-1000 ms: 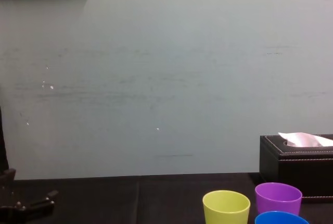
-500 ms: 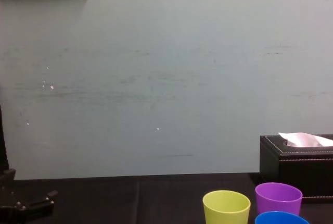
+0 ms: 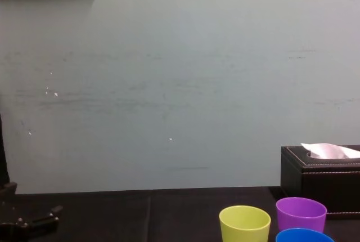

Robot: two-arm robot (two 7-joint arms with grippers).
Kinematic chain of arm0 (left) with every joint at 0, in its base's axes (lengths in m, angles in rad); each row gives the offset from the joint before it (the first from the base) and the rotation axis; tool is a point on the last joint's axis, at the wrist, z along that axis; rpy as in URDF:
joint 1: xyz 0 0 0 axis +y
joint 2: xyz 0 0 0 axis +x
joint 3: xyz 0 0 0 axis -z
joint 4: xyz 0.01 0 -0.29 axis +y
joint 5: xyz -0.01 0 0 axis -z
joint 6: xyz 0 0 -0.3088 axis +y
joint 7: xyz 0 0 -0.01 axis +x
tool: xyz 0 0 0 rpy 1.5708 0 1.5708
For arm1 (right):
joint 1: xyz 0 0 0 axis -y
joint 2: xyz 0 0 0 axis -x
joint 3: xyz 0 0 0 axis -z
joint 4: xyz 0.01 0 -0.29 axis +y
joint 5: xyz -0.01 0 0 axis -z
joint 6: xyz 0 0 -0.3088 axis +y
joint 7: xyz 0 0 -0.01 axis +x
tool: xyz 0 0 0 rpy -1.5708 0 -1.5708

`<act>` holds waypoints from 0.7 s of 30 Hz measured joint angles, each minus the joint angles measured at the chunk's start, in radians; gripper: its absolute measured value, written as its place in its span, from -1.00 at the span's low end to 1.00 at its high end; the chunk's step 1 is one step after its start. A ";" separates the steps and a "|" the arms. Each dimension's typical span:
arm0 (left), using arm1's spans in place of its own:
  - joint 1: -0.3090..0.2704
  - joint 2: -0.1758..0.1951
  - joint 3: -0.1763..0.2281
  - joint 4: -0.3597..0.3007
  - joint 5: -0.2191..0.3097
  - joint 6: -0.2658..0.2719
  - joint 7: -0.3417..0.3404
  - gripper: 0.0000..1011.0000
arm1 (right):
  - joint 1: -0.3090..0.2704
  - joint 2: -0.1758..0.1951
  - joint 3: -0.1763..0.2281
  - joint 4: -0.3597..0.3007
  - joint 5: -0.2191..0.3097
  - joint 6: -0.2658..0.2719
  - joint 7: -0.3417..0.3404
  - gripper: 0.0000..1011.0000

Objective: Stack the three plastic cups sequentially using one hand.

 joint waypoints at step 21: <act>0.000 0.000 0.000 0.000 0.000 0.000 0.000 1.00 | 0.078 -0.127 -0.006 0.078 -0.090 0.014 -0.021 0.98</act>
